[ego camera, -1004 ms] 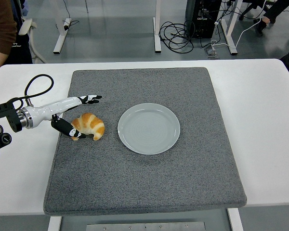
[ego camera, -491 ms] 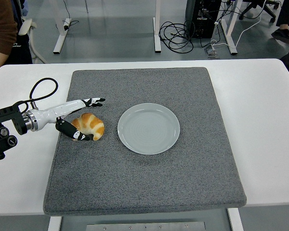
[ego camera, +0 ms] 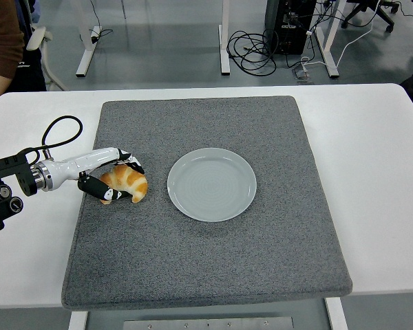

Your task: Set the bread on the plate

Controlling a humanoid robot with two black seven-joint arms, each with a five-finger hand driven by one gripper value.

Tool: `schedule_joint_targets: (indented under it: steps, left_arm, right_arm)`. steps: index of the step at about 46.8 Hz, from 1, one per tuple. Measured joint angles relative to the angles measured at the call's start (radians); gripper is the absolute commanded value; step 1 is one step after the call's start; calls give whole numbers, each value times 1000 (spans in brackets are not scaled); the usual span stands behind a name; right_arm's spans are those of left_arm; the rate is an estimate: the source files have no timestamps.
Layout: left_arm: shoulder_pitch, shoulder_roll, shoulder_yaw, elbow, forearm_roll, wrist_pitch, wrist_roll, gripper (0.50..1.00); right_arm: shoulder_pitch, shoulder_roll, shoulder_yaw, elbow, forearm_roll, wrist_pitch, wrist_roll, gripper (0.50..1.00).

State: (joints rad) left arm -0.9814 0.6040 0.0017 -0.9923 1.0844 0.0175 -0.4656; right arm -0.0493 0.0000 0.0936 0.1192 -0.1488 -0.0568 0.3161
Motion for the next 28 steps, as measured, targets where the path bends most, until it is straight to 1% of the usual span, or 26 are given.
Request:
schedule_joint_targets:
  steps: [14,28]
  left_arm:
    - [-13,6,-6,0,-2,0,-2,500]
    - [-60,10,-5,0,-2,1,-2,500]
  right_arm:
    - [0,0,0,4,0,0,0,1000]
    - [0,0,0,4,0,0,0,1000]
